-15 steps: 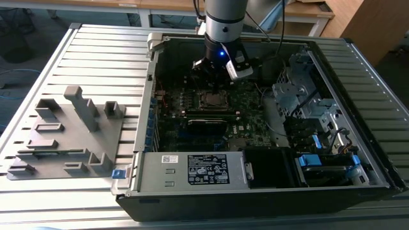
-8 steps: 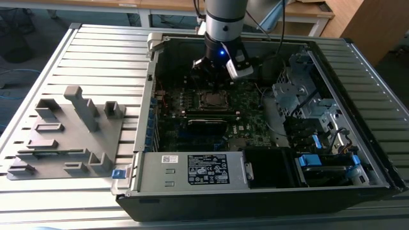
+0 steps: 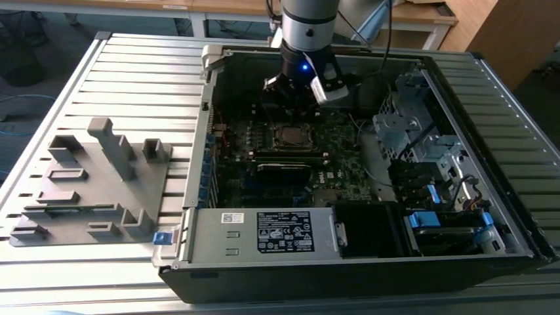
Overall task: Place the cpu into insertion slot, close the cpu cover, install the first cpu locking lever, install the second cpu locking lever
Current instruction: 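Install the first cpu locking lever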
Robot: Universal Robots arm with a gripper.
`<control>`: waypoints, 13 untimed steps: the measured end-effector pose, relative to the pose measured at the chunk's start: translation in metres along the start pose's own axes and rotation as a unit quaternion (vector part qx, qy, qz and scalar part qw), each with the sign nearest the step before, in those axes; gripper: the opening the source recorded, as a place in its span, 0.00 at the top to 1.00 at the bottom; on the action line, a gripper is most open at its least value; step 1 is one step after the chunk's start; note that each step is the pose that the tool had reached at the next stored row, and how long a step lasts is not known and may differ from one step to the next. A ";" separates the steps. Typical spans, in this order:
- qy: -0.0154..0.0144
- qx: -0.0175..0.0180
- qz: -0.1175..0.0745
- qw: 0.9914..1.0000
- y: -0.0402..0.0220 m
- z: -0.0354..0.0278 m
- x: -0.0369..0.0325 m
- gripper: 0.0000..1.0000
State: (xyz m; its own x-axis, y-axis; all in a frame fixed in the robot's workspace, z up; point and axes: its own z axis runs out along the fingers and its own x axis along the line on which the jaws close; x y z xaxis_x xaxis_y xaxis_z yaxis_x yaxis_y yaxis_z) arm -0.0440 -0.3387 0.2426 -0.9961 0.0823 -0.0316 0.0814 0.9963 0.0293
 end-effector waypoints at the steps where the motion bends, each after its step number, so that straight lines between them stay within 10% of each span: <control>1: 0.000 0.000 0.000 1.000 0.0001 -0.0016 -0.0001 0.89; 13: -0.001 0.000 0.000 1.000 0.0005 -0.0142 -0.0005 0.89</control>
State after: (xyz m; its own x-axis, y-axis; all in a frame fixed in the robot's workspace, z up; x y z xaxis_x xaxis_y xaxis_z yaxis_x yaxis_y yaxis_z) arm -0.0439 -0.3387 0.2568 -0.9961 0.0823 -0.0327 0.0813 0.9962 0.0296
